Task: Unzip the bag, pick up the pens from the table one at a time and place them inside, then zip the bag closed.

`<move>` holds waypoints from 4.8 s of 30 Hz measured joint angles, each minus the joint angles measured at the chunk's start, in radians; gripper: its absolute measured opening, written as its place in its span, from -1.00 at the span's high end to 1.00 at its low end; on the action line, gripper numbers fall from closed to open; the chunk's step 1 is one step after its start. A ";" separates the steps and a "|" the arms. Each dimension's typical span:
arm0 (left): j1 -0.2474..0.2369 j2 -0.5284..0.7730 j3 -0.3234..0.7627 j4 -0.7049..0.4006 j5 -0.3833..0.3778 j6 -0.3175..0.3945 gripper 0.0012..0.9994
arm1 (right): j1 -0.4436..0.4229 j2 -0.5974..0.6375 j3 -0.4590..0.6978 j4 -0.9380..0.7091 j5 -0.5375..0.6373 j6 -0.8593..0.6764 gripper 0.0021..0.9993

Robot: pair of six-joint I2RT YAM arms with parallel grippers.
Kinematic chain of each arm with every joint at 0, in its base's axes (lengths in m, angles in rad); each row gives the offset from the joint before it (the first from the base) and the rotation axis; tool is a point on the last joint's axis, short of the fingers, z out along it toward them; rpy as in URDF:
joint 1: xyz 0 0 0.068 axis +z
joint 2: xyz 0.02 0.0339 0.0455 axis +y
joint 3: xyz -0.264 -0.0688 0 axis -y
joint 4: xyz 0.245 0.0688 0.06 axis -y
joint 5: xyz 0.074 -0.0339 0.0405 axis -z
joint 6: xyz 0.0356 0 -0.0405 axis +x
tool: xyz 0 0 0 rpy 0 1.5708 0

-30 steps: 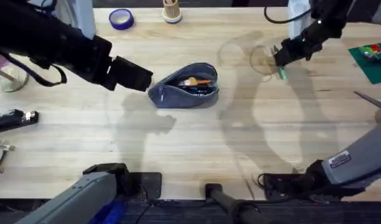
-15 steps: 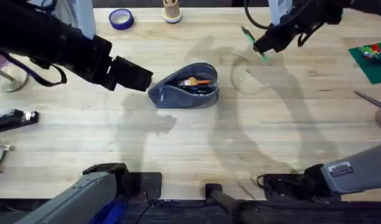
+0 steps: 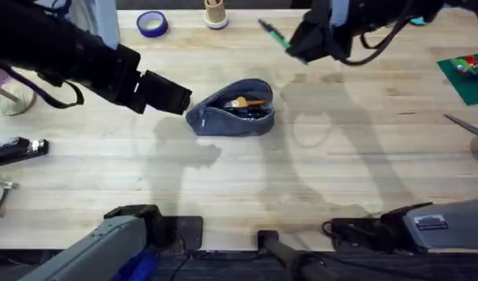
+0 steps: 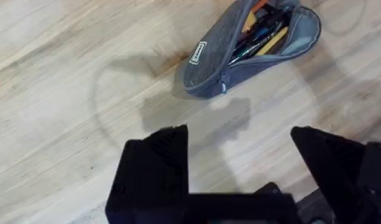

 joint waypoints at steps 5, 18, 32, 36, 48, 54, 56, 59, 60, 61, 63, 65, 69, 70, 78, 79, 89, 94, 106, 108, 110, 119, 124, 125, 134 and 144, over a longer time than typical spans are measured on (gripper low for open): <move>0.000 0.000 0.000 0.000 0.000 0.000 -0.99 | 0.064 0.000 0.000 -0.001 -0.067 -0.073 0.94; 0.000 0.000 0.000 0.000 0.000 0.000 -0.99 | 0.194 0.008 0.000 -0.065 -0.099 -0.140 0.94; 0.000 0.000 0.000 0.000 0.000 0.000 -0.99 | 0.228 0.156 0.001 -0.130 -0.102 -0.197 0.94; 0.000 0.000 0.000 0.000 0.000 0.000 -0.99 | 0.229 0.214 0.001 -0.128 -0.102 -0.220 0.94; 0.000 0.000 0.000 0.000 0.000 0.000 -0.99 | 0.254 0.323 0.001 -0.053 -0.102 -0.246 0.94; 0.000 0.000 0.000 0.000 0.000 0.000 -0.99 | 0.279 0.323 0.001 -0.041 -0.102 -0.252 0.85; 0.000 0.000 0.000 0.000 0.000 0.000 -0.99 | 0.279 0.323 0.001 -0.041 -0.102 -0.253 0.53; 0.000 0.000 0.000 0.000 0.000 0.000 -0.99 | 0.279 0.323 0.003 -0.038 -0.106 -0.253 -0.31; 0.000 0.000 0.000 0.000 0.000 0.000 -0.99 | 0.278 0.323 0.003 -0.038 -0.106 -0.252 -0.63; 0.000 0.000 0.000 0.000 0.000 0.000 -0.99 | 0.278 0.323 0.004 -0.037 -0.105 -0.254 -0.89; 0.000 0.000 0.000 0.000 0.000 0.000 -0.99 | 0.278 0.323 0.004 -0.035 -0.105 -0.256 -0.99; 0.000 0.000 0.000 0.000 0.000 0.000 -0.99 | 0.278 0.323 0.005 -0.036 -0.105 -0.256 -0.99; 0.000 0.000 0.000 0.000 0.000 0.000 -0.99 | 0.278 0.323 0.005 -0.036 -0.105 -0.255 -0.99; 0.000 0.000 0.000 0.000 0.000 0.000 -0.99 | 0.278 0.323 0.005 -0.036 -0.105 -0.255 -0.99; 0.000 0.000 0.000 0.000 0.000 0.000 -0.99 | 0.270 0.304 0.006 -0.041 -0.101 -0.233 -0.99; 0.000 0.000 0.000 0.000 0.000 0.000 -0.99 | 0.267 0.291 0.006 -0.042 -0.101 -0.221 -0.99; 0.000 0.000 0.000 0.000 0.000 0.000 -0.99 | 0.222 0.105 0.006 -0.045 -0.102 0.011 -1.00; 0.000 0.000 0.000 0.012 0.000 0.000 -0.99 | 0.222 0.034 0.006 -0.046 -0.093 0.125 -1.00; 0.000 0.000 0.000 0.030 0.000 0.065 -0.99 | 0.222 -0.056 0.007 -0.061 0.023 0.420 -1.00; 0.000 0.000 0.000 0.030 0.000 0.102 -0.99 | 0.222 -0.056 0.007 -0.071 0.030 0.443 -1.00; 0.000 0.000 0.000 0.031 0.000 0.143 -0.99 | 0.222 -0.056 0.007 -0.073 0.034 0.458 -1.00; 0.003 0.000 0.000 0.050 0.077 0.396 -0.99 | 0.222 -0.056 0.007 -0.073 0.037 0.482 -1.00; 0.051 0.000 0.000 0.049 0.172 0.542 -0.99 | 0.222 -0.056 0.007 -0.073 0.038 0.483 -0.99; 0.067 0.000 0.000 0.048 0.192 0.571 -0.99 | 0.222 -0.056 0.007 -0.073 0.037 0.483 -1.00; 0.218 0.008 0.000 -0.026 0.364 0.821 -0.99 | 0.222 -0.056 0.007 -0.073 0.038 0.483 -1.00; 0.334 0.182 0.000 -0.199 0.498 1.168 -0.99 | 0.222 -0.056 0.007 -0.073 0.038 0.483 -1.00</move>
